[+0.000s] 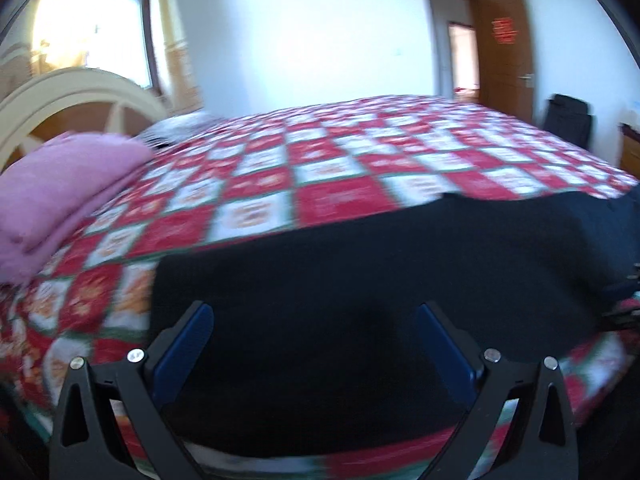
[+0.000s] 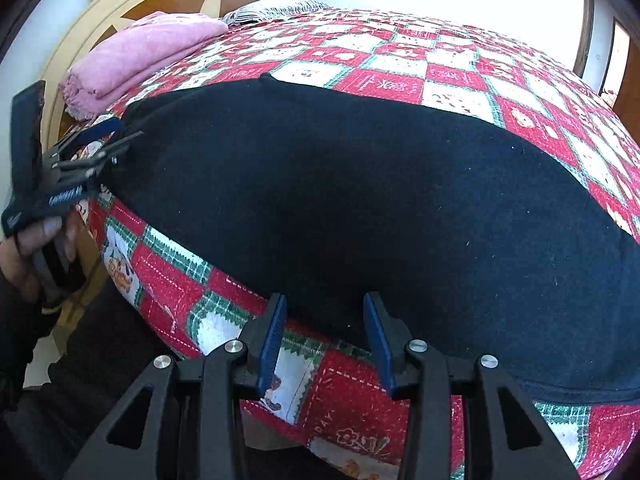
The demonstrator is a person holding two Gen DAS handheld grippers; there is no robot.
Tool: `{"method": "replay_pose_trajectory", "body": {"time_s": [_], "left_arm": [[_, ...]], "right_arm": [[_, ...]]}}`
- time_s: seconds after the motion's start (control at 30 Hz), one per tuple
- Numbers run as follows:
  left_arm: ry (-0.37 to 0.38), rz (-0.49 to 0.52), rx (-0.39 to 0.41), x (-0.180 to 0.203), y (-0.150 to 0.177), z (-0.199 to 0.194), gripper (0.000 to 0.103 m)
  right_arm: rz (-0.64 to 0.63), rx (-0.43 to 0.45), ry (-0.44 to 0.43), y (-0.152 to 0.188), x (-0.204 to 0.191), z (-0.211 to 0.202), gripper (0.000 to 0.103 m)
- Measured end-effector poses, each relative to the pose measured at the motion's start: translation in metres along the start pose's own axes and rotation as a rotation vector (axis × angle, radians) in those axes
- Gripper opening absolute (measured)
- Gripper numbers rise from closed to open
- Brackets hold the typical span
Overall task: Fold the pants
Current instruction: 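Fold the pants' end over with the right tool toward the left tool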
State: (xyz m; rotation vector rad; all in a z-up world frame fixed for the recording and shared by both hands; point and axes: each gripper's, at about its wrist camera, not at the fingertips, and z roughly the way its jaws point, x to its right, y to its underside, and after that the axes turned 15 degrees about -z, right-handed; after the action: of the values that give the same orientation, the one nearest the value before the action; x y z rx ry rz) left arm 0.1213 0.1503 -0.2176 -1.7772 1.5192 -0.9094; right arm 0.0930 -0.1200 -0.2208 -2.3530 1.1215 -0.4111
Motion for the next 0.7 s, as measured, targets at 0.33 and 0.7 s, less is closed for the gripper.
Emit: {"method": "replay_pose_trajectory", "body": {"time_s": [0.33, 0.7], "left_arm": [[-0.011, -0.104, -0.015, -0.053, 0.009, 0.019, 0.103], [-0.009, -0.127, 0.034, -0.052, -0.005, -0.004, 0.103]], "right_arm": [[-0.021, 0.028, 0.016, 0.000, -0.008, -0.006, 0.051], [0.049, 0.099, 0.020, -0.002, 0.025, -0.040, 0.051]]}}
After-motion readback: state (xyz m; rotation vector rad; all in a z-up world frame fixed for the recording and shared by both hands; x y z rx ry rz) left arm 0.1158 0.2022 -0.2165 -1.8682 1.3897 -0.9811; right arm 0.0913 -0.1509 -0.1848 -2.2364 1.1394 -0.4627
